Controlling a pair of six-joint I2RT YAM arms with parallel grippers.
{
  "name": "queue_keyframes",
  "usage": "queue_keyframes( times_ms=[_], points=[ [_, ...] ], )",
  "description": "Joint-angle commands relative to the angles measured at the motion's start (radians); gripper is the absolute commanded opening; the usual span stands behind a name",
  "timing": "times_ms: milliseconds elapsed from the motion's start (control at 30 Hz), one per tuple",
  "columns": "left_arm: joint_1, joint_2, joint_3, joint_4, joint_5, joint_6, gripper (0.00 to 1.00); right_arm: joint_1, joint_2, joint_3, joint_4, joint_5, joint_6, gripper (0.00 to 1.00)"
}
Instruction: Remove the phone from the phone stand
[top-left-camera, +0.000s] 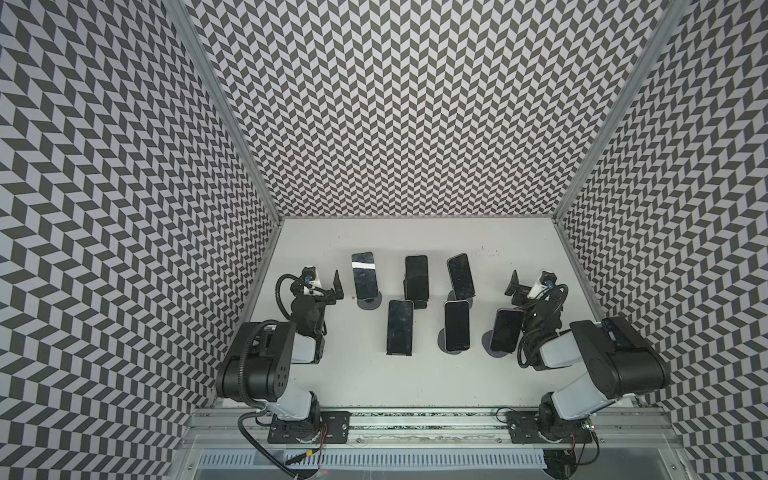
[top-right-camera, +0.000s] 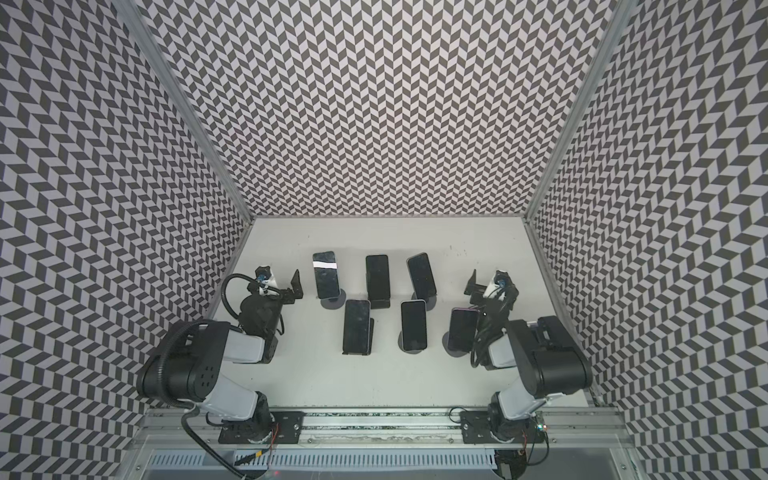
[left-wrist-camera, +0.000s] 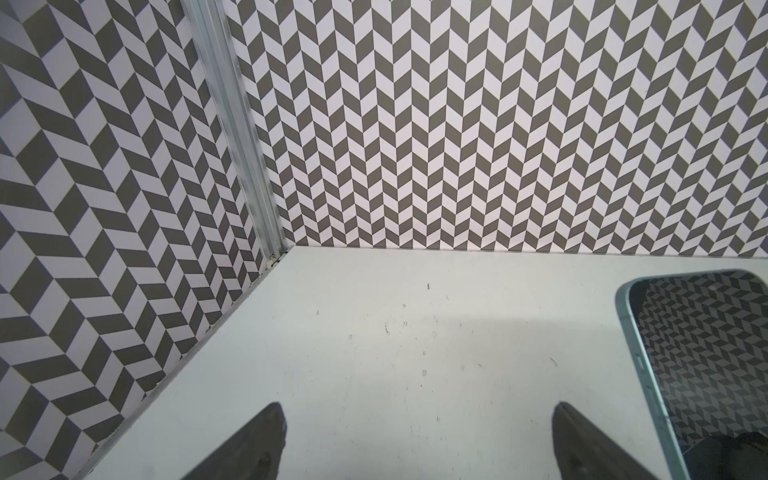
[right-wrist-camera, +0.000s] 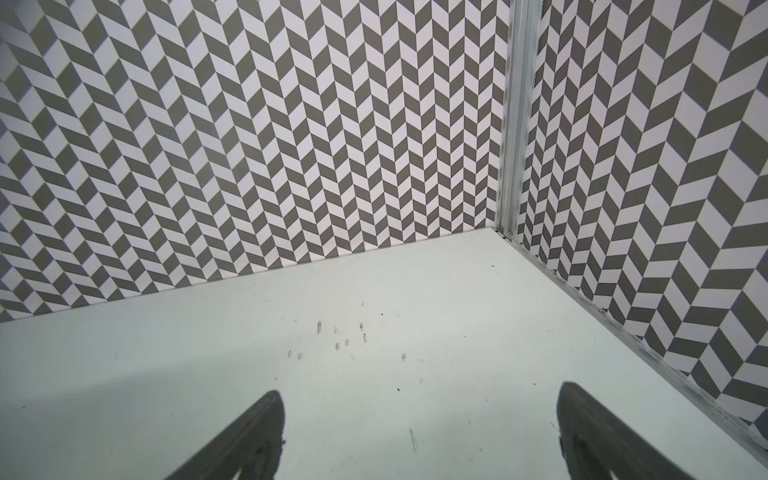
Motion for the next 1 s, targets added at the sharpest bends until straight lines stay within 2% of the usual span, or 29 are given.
queue_keyframes(
  times_ms=[0,967],
  points=[
    [0.002,0.003,-0.005,0.013,0.005,-0.002,1.00,-0.005,-0.005,0.001,0.039,0.012,0.000,0.99],
    [0.002,0.000,-0.011,0.022,0.006,-0.001,1.00,-0.007,-0.016,0.000,0.020,0.015,0.002,0.99]
  ],
)
